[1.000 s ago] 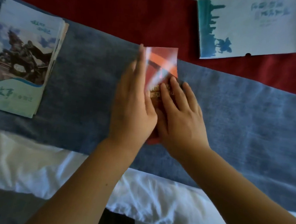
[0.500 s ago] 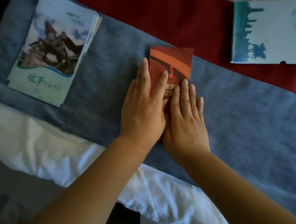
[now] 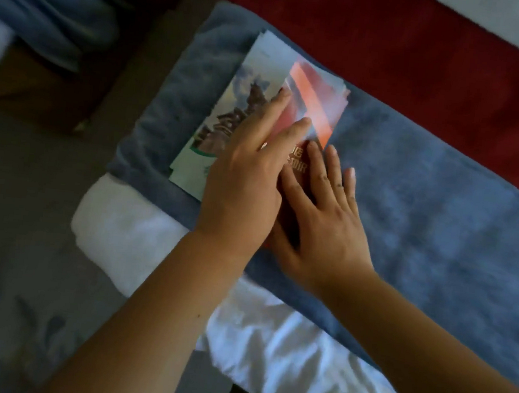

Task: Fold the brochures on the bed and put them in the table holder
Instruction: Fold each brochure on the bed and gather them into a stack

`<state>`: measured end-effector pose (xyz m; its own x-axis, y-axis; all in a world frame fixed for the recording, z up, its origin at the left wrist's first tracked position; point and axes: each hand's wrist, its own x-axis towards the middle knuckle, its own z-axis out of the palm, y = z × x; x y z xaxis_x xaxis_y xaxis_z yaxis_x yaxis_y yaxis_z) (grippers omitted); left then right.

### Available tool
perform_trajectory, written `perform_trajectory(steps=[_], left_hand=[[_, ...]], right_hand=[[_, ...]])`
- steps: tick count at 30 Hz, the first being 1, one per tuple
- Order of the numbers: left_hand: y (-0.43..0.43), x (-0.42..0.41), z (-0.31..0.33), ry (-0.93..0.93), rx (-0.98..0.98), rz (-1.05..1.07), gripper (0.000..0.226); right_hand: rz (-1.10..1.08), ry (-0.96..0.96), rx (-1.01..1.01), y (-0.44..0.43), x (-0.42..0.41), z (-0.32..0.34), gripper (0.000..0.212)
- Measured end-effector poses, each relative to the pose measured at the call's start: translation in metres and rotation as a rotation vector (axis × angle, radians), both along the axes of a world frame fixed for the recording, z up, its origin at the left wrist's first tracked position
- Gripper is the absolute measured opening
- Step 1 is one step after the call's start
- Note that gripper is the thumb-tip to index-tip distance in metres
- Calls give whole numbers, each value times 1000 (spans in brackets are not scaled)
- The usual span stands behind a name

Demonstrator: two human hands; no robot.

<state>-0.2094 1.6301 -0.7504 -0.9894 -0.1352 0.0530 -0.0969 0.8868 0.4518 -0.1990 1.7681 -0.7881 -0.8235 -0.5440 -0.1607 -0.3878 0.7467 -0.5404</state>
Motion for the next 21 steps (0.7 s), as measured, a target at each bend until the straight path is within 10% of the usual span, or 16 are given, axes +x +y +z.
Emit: perform_trajectory(steps=[10, 21], left_hand=[[-60, -17, -12, -96, -105, -9, 36], [-31, 23, -9, -443, -139, -29, 72]], right_hand=[[-23, -89, 172, -58, -31, 20, 59], [75, -97, 380, -65, -96, 21, 73]])
